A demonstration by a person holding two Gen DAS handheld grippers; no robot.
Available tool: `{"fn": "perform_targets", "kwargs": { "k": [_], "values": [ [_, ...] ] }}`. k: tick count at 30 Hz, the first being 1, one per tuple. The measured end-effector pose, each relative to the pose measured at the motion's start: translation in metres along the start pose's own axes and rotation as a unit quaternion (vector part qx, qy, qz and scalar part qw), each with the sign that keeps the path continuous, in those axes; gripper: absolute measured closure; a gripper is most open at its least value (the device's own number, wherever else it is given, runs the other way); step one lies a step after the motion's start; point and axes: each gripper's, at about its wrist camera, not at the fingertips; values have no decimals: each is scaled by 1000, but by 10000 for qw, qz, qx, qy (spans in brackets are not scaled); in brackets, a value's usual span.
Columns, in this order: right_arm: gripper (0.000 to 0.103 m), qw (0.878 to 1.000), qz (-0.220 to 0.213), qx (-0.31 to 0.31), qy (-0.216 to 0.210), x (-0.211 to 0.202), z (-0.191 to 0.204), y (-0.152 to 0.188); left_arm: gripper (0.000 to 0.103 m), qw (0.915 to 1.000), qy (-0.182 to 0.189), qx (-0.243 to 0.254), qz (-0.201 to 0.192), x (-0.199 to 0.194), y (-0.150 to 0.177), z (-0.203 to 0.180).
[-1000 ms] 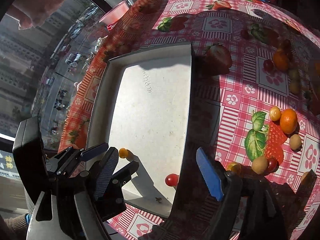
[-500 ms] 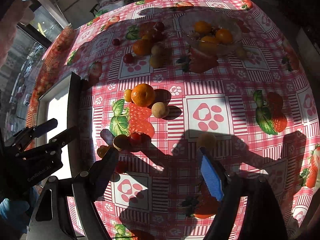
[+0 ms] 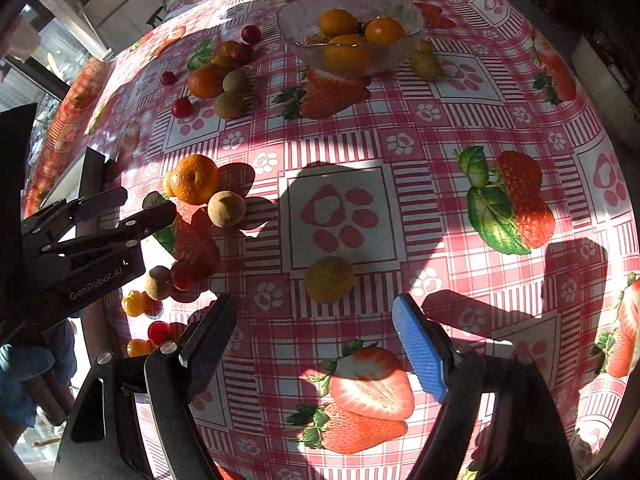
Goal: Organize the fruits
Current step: 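Grasp a yellow cherry tomato with the left tool while the right tool grasps a brown longan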
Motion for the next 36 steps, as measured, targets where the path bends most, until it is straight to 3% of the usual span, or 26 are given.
{"fn": "perform_targets", "kwargs": {
  "k": [4, 7, 13, 15, 19, 21, 24, 36],
  "values": [
    [20, 9999, -49, -66, 97, 6, 0, -4, 34, 10000, 26, -27, -12, 8, -6, -4],
    [29, 9998, -44, -119, 158, 11, 0, -8, 34, 10000, 50, 8, -57, 13, -11, -8],
    [54, 9993, -71, -241, 293, 15, 0, -9, 34, 9999, 90, 4, -114, 16, -19, -19],
    [72, 9991, -74, -275, 306, 15, 1, -10, 35, 9998, 126, -107, -111, 16, -19, -18],
    [72, 9996, -59, -196, 185, 14, -1, -10, 72, 9996, 206, -105, -148, 12, -18, -21],
    [72, 9999, -73, -101, 43, 12, -5, -8, 79, 9994, 284, -129, -150, 10, -17, -20],
    [72, 9999, -77, 27, -140, 8, -10, -7, 80, 9983, 493, -256, -150, 8, -16, -16],
    [72, 9990, -110, 79, -422, -12, -8, -5, 80, 9965, 589, -496, -335, -14, -10, -7]
  ]
}}
Point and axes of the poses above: each gripper's, at about its wrist camera, not at the fingertips, and x roughly the way its jaws point, z to its left, y to its underside, and after that the axes turned 7 degrees about y, right-handed
